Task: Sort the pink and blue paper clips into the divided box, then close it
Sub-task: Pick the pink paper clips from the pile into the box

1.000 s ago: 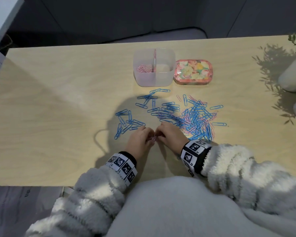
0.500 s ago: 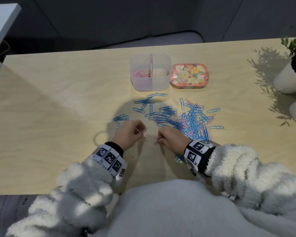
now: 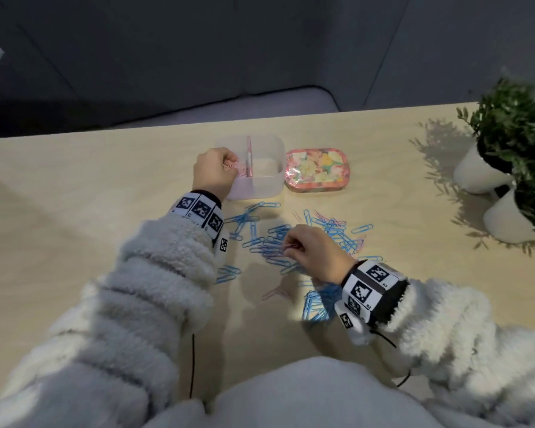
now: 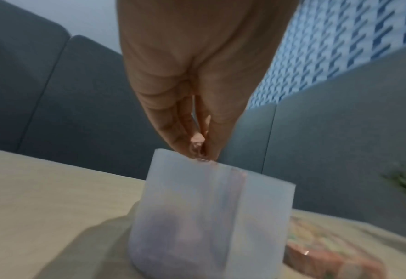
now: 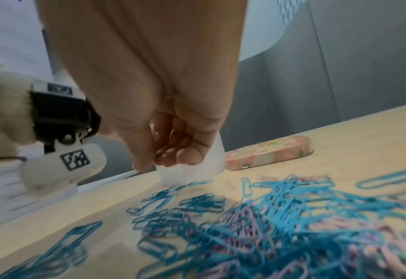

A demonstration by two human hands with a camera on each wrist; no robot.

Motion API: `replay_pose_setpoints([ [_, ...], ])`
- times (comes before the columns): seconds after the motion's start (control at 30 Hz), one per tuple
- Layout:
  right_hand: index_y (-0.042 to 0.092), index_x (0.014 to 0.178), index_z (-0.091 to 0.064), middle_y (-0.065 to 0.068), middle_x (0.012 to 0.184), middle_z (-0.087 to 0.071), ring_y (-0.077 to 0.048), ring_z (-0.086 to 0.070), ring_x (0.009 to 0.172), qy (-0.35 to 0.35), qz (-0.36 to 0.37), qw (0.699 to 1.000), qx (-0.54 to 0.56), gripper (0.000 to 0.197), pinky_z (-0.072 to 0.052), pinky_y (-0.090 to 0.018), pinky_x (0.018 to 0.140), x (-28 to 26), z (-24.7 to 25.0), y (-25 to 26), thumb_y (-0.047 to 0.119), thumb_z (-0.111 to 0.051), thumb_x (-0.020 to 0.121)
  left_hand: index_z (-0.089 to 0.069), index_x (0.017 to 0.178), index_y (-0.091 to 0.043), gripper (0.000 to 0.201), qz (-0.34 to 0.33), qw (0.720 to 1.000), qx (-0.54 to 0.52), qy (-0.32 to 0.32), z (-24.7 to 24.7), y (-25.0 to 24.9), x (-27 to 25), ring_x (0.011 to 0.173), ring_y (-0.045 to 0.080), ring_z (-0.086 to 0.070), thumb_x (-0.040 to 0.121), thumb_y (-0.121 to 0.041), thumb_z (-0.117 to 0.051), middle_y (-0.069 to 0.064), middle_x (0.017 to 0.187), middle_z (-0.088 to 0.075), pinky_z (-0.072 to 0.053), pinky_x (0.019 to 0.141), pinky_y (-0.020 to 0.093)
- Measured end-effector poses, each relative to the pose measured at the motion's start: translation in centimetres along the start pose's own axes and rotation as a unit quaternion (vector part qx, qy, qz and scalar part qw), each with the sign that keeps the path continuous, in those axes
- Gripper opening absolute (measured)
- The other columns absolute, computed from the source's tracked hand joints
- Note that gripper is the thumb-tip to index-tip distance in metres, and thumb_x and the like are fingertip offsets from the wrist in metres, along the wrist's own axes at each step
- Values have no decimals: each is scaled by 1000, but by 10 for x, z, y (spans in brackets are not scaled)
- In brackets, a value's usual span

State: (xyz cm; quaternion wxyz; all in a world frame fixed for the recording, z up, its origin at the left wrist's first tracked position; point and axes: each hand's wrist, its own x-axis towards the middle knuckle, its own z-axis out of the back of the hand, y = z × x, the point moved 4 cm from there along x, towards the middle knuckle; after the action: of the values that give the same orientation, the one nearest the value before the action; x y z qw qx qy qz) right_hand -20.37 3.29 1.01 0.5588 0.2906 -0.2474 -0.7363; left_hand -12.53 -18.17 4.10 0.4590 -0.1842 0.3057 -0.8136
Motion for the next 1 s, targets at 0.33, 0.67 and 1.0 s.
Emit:
replay_pose_setpoints([
  [0.33,2,79,-61,-6,82,-61,-18,-52,76,-70,8,997,-24,11,-36,-24,64,84,51,32,11,-59,86,-67,98,-6,21,-85,995,-8,-42,10,3,-16,90,29,-63,85,-5,-52,13,98,-71,-50,84,34],
  [0.67,4,97,-67,-12,96,-68,-22,-55,88,-59,-7,998,-36,17,-46,-32,88,160,35,63,8,-60,82,-64,93,-12,12,-82,970,34,226,-38,34,-155,74,12,-52,84,-9,-57,3,92,-65,-49,75,32],
  [1.0,7,96,-69,0,89,-66,-13,-54,78,-64,-4,998,0,20,-41,-25,72,81,41,33,12,-50,90,-64,95,-5,18,-117,942,110,294,-75,22,-188,95,31,-56,80,-13,-58,14,99,-59,-44,78,38],
])
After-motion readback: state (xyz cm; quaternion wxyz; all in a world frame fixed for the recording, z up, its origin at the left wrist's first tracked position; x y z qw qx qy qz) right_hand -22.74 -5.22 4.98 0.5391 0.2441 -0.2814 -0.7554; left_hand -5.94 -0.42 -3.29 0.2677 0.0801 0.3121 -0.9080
